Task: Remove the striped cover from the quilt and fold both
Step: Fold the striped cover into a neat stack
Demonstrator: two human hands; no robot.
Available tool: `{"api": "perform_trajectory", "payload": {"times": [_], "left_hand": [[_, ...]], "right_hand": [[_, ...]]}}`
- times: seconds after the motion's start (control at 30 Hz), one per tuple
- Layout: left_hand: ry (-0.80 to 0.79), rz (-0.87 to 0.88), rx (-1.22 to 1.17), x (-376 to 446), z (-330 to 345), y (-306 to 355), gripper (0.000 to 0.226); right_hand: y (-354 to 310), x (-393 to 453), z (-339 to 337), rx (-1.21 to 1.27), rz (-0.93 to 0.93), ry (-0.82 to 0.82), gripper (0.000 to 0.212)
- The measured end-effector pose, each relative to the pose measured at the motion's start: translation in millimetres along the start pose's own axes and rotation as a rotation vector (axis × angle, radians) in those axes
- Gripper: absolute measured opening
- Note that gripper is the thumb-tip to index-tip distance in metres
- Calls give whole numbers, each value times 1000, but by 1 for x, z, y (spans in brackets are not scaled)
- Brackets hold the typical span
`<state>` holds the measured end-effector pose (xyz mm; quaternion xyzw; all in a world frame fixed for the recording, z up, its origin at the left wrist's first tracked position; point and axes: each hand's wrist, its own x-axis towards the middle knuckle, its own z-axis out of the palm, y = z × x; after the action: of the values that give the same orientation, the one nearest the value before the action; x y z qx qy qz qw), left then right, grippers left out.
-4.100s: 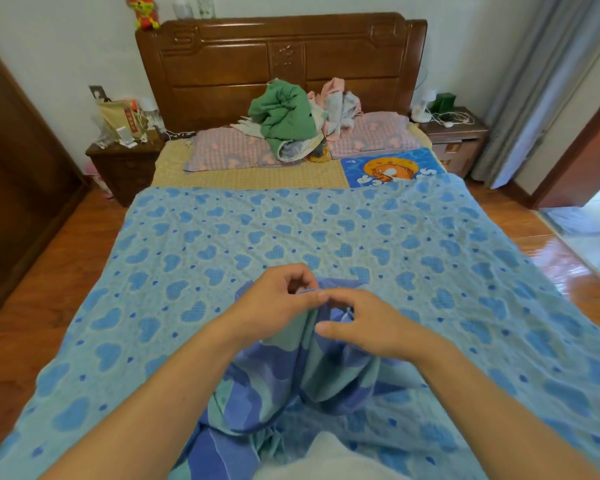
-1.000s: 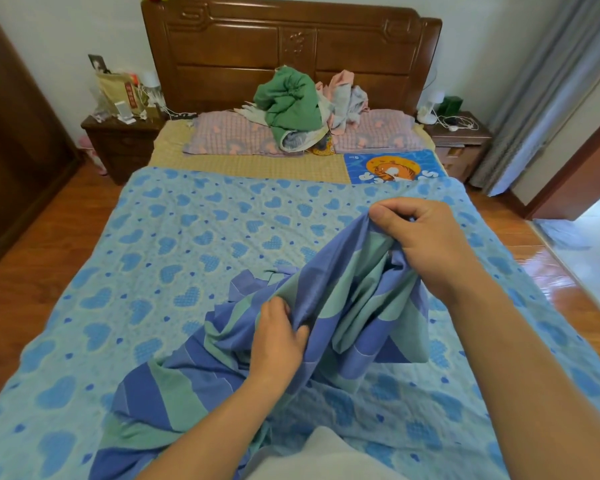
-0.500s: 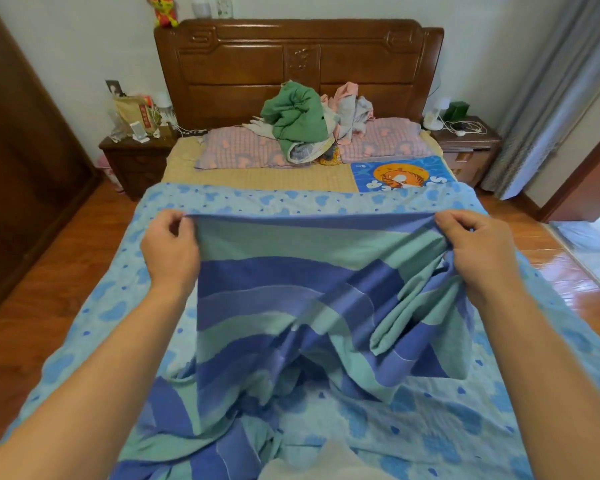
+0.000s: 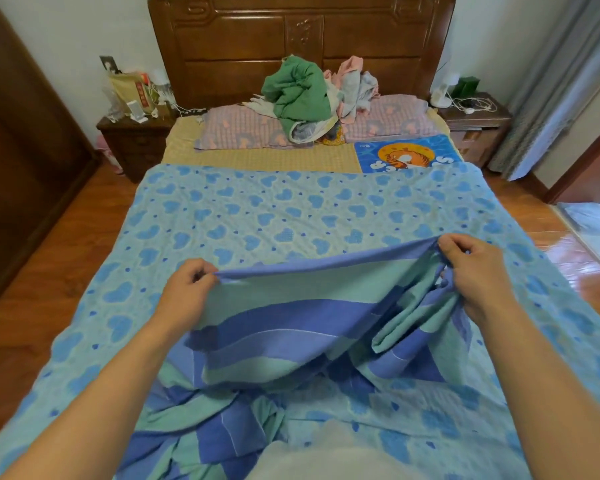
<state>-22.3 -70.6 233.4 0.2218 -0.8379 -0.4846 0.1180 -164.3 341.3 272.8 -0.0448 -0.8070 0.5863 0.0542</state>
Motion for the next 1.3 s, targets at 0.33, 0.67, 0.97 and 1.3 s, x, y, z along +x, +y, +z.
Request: {"api": "perform_trajectory", "payload": {"times": [0.33, 0.67, 0.97, 1.3], "left_hand": [[-748, -451, -596, -26, 7, 11, 25], [-1192, -269, -228, -54, 33, 20, 29], [-1038, -177, -46, -61, 71, 14, 11], [-571, 187, -149, -88, 152, 75, 12]], "right_hand": [[-24, 21, -3, 37, 19, 129, 21], [-22, 26, -5, 84, 67, 208, 17], [-32, 20, -8, 136, 5, 46, 18], [-91, -22, 13, -141, -340, -273, 16]]}}
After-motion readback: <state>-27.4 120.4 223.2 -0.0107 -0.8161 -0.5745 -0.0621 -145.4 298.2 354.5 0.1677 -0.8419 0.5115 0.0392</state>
